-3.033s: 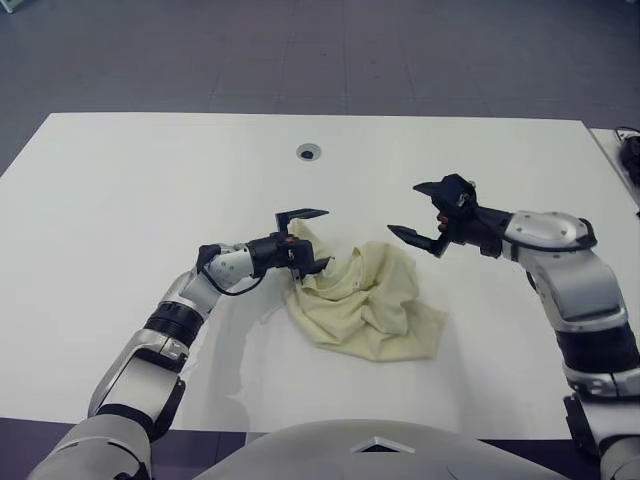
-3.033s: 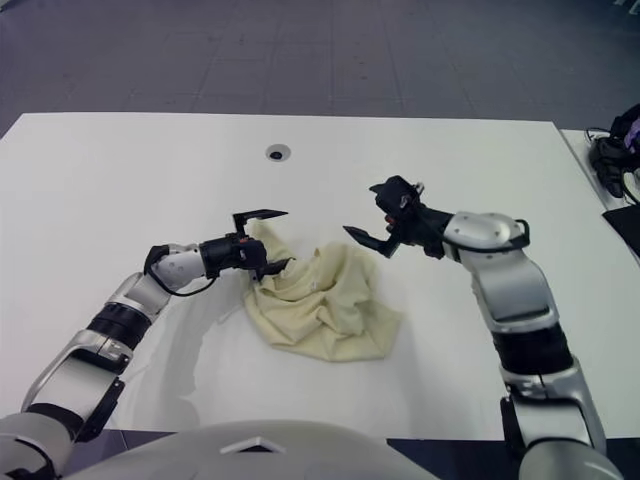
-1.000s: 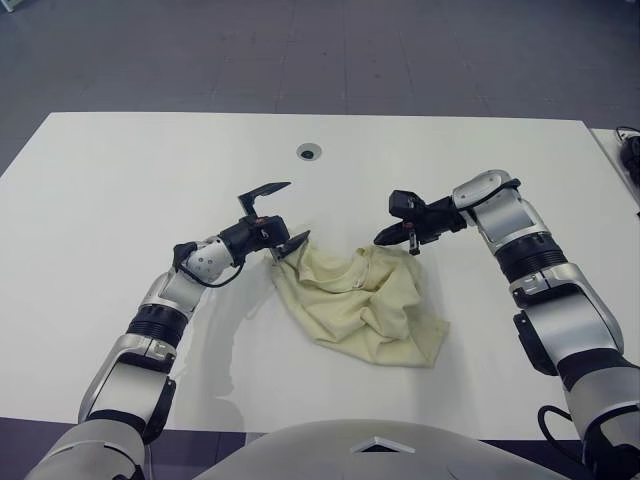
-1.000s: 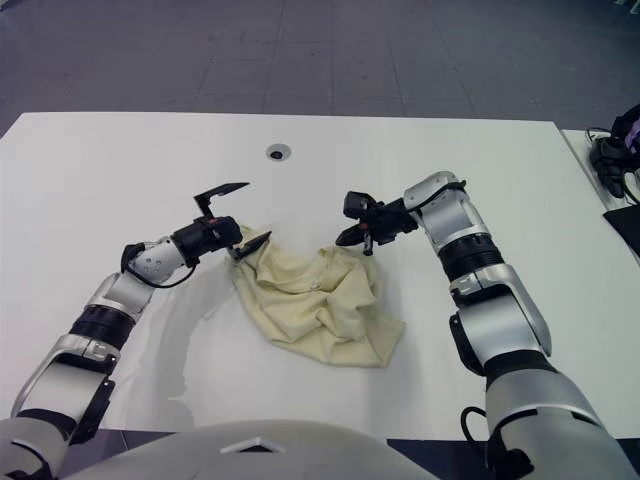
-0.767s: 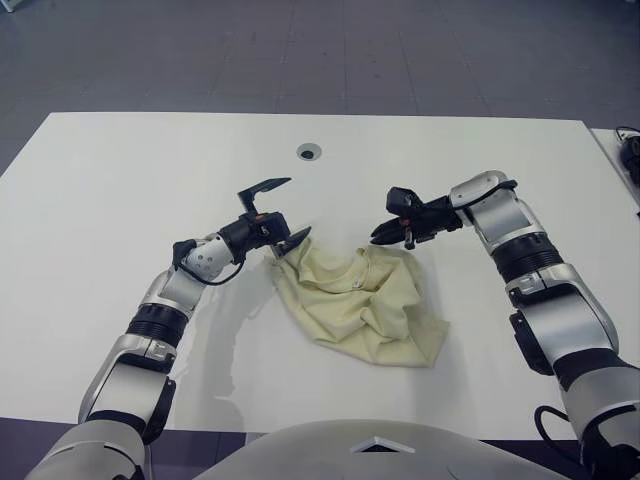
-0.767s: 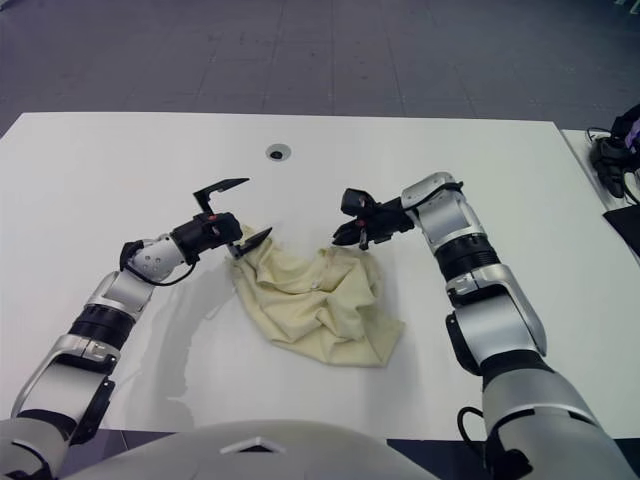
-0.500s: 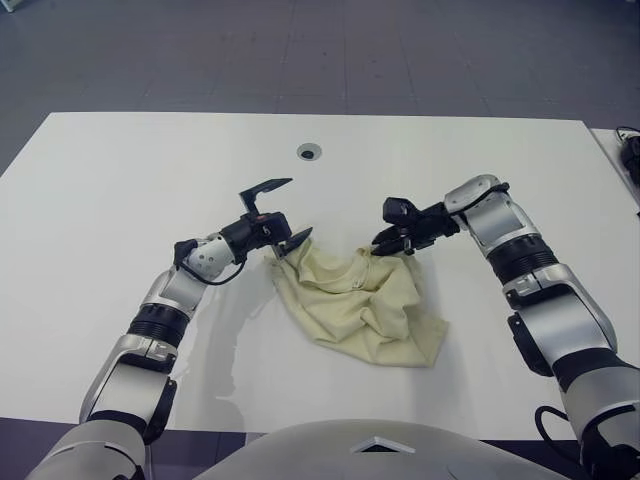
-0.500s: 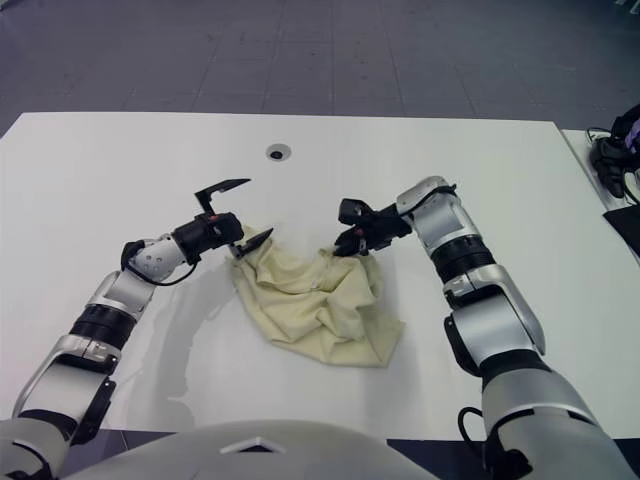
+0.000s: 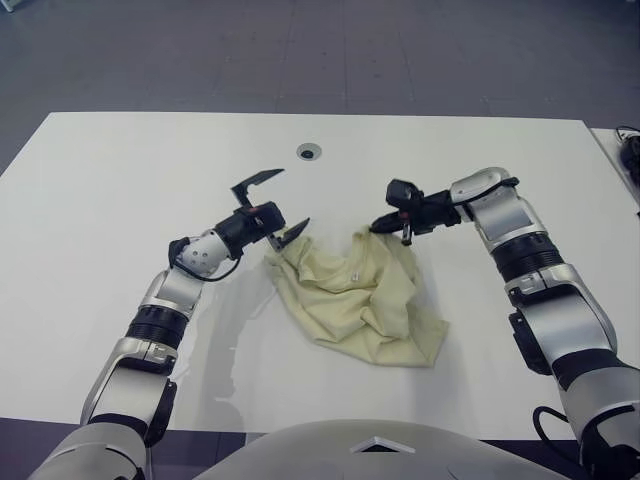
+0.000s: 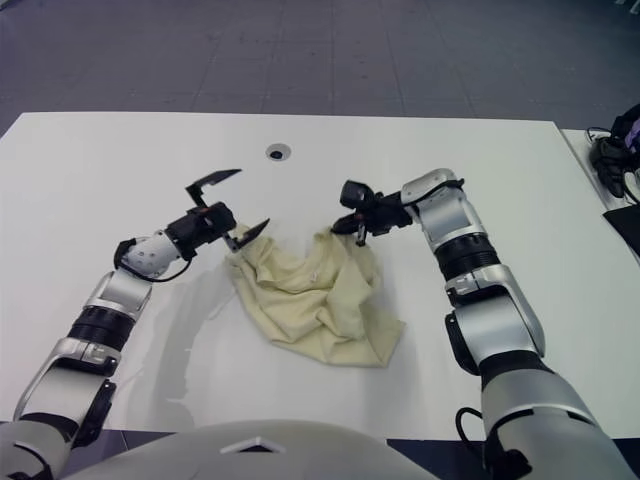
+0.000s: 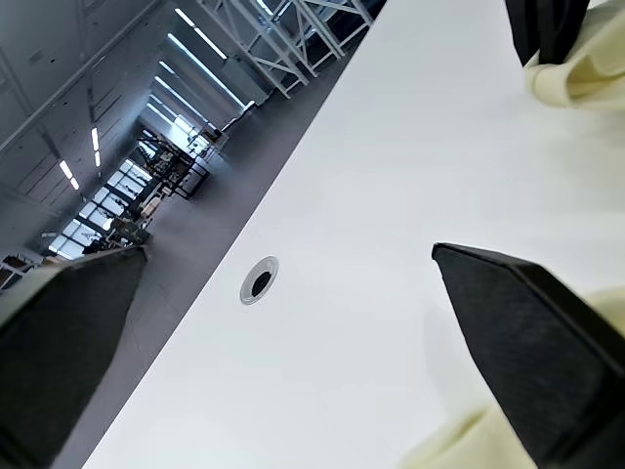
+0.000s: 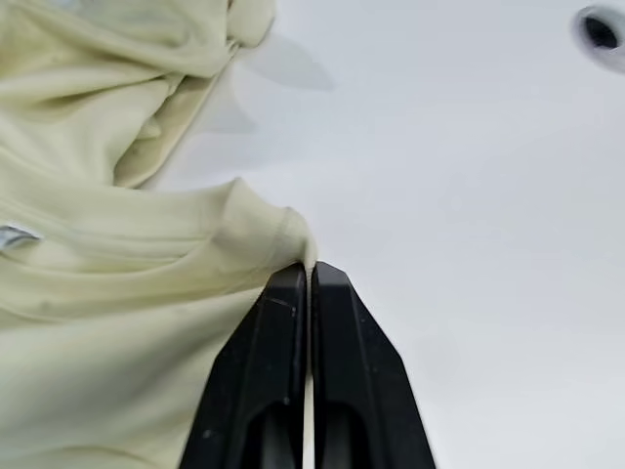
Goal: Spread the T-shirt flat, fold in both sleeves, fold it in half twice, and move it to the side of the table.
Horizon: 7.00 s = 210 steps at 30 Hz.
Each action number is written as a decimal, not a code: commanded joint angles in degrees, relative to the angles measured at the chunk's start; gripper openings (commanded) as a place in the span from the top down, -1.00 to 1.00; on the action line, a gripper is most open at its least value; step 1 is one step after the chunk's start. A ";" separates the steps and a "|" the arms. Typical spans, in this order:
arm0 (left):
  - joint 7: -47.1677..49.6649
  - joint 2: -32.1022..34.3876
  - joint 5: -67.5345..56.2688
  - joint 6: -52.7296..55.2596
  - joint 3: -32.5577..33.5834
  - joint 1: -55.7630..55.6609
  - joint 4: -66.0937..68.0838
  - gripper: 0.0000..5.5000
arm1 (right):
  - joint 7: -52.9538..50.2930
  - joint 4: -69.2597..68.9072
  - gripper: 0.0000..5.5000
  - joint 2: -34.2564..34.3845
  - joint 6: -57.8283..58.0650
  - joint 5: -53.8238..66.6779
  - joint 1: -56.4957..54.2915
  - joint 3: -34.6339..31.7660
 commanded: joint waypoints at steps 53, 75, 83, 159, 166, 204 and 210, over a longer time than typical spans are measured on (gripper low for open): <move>-47.95 0.35 -11.04 24.15 -3.41 -24.14 18.29 0.99 | -19.97 -22.85 1.00 -1.50 7.10 10.53 12.19 -11.45; 4.35 -2.32 18.39 16.56 -10.66 -60.50 50.45 0.99 | -61.31 39.05 1.00 0.21 -37.99 -21.87 -34.77 0.17; 4.61 0.36 22.03 12.61 -12.33 -60.41 50.61 0.99 | -64.78 40.11 1.00 -2.05 -40.70 -25.21 -36.31 1.20; -12.93 3.08 15.31 6.73 -16.30 -21.72 25.68 -0.96 | -17.02 -60.34 -0.95 -35.22 0.09 -5.57 54.88 -1.95; 0.69 -1.07 25.92 4.25 -22.23 -35.44 46.29 -0.96 | -16.71 -60.64 -0.95 -37.79 -4.15 -7.91 56.10 -4.58; -23.14 25.99 -17.63 32.94 2.54 24.42 -51.75 -0.96 | -38.51 2.00 -0.95 -2.90 -13.55 -10.03 10.17 1.99; -23.21 27.33 -10.68 33.10 1.38 26.35 -50.61 -0.96 | -41.22 16.33 -0.95 0.28 -20.96 -16.33 4.51 6.53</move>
